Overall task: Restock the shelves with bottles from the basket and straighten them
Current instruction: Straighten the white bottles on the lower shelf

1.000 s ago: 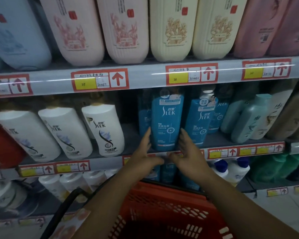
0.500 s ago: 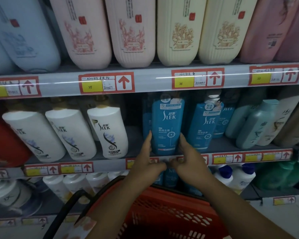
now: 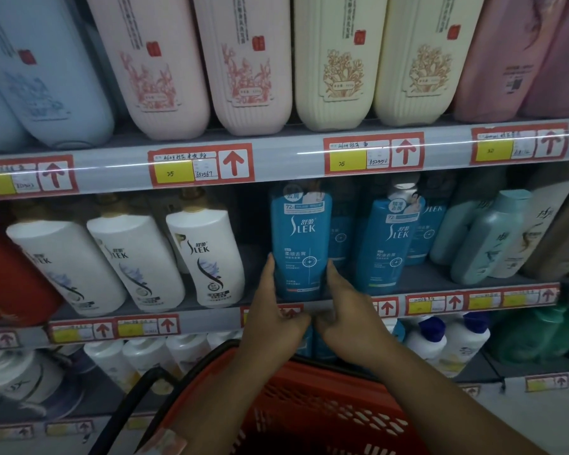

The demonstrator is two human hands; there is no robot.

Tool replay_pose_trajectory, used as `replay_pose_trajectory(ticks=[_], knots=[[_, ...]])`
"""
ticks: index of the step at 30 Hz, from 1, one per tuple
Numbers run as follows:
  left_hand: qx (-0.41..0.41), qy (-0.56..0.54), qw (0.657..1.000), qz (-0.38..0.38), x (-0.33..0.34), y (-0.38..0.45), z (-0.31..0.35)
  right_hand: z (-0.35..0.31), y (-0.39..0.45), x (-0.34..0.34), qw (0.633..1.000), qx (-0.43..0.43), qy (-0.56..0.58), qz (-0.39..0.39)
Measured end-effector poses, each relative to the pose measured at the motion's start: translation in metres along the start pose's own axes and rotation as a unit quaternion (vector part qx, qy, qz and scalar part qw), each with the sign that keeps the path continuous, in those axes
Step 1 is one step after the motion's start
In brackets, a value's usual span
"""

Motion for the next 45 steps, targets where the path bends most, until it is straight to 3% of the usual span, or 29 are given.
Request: replay_pose_trajectory(ticks=[15,24,28,32,36,45], knots=[[-0.022,0.048,0.998,0.033,-0.009,0.007,-0.022,0.000,0.001,0.007,0.999,-0.017,-0.018,-0.033],[-0.020,0.056,0.997,0.041,-0.006,0.003,-0.016,0.001,-0.005,-0.003,0.997,-0.032,0.055,-0.034],[-0.015,0.072,0.996,0.049,-0.006,-0.001,-0.009,0.000,-0.012,-0.017,0.996,-0.043,0.078,0.000],[0.018,0.109,0.992,0.057,-0.006,-0.006,0.001,0.019,-0.018,-0.029,0.998,0.004,0.053,0.021],[0.067,0.167,0.982,0.066,-0.001,-0.015,0.011,0.028,-0.023,-0.051,0.992,0.016,0.074,0.098],[0.114,0.237,0.964,-0.033,0.044,-0.040,0.018,0.040,-0.029,-0.092,0.976,-0.006,0.044,0.213]])
Point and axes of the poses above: each hand's wrist, its own y-axis towards the middle knuckle, its own x-axis out of the palm, z = x × y, the point moved 7 cm from there along y, towards the middle knuckle, and after that the axes turned 2 degrees about y, right-handed, at the moved point
